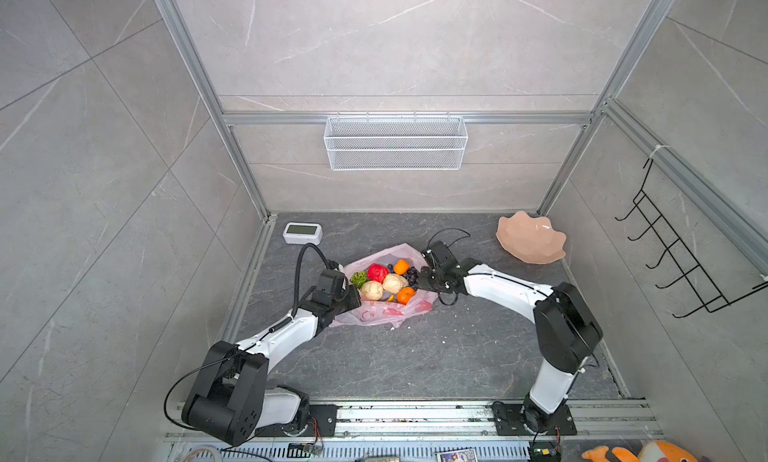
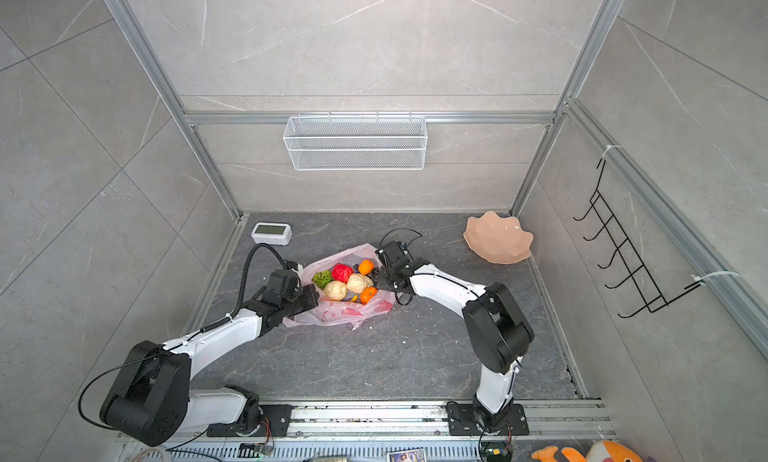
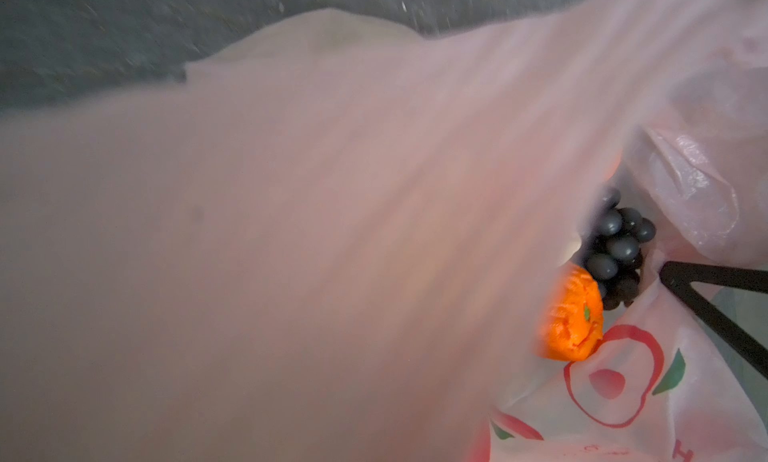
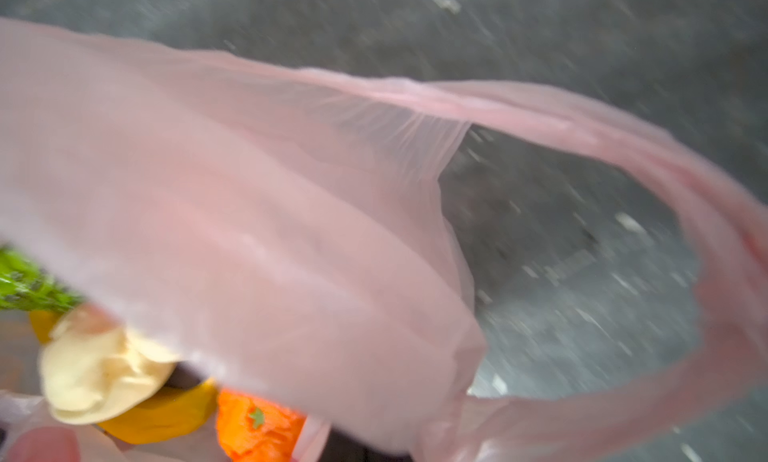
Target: Take the fake fruits out of the plastic bag
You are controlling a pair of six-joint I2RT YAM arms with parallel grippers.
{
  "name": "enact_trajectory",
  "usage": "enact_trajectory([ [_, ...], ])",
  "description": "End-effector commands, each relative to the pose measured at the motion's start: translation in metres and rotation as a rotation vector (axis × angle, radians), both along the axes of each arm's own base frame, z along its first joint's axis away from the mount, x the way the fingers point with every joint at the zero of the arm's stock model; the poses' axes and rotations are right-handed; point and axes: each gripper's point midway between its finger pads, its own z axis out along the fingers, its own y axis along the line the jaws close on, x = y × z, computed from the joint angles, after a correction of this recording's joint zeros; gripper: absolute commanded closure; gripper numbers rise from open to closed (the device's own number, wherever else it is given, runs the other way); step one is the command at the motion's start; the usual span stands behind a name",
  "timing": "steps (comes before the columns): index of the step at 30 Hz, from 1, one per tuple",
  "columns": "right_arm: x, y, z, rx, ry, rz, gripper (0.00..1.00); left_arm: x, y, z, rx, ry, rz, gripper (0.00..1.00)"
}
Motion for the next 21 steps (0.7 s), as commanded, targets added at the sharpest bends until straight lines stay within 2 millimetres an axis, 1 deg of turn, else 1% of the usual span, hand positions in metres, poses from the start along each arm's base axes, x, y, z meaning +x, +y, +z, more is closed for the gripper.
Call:
enact_trajectory([
  [1, 0.026, 0.037, 0.012, 0.052, -0.032, 0.097, 1.0, 0.031, 0.019, 0.021, -0.051, -0.053, 0.058, 1.0],
  [3, 0.036, 0.047, 0.018, 0.06, -0.043, 0.107, 1.0, 0.04, 0.032, 0.023, -0.072, -0.055, 0.093, 1.0],
  [4, 0.039, 0.048, 0.02, 0.059, -0.044, 0.107, 1.0, 0.042, 0.034, 0.024, -0.08, -0.059, 0.096, 1.0],
  [7, 0.039, 0.046, 0.023, 0.057, -0.056, 0.105, 1.0, 0.039, 0.026, 0.027, -0.103, -0.071, 0.06, 1.0],
  [10, 0.031, 0.039, 0.016, 0.049, -0.053, 0.109, 1.0, 0.025, 0.017, 0.017, -0.101, -0.052, 0.026, 1.0],
  [14, 0.017, 0.031, -0.004, 0.045, -0.037, 0.114, 1.0, 0.007, 0.009, 0.002, -0.091, -0.035, -0.013, 1.0],
  [18, 0.01, 0.023, -0.016, 0.034, -0.027, 0.101, 1.0, -0.001, 0.012, -0.008, -0.068, -0.031, -0.019, 1.0],
  [21, 0.012, 0.021, -0.016, 0.032, -0.028, 0.092, 1.0, 0.0, 0.013, -0.005, -0.062, -0.051, -0.021, 1.0],
])
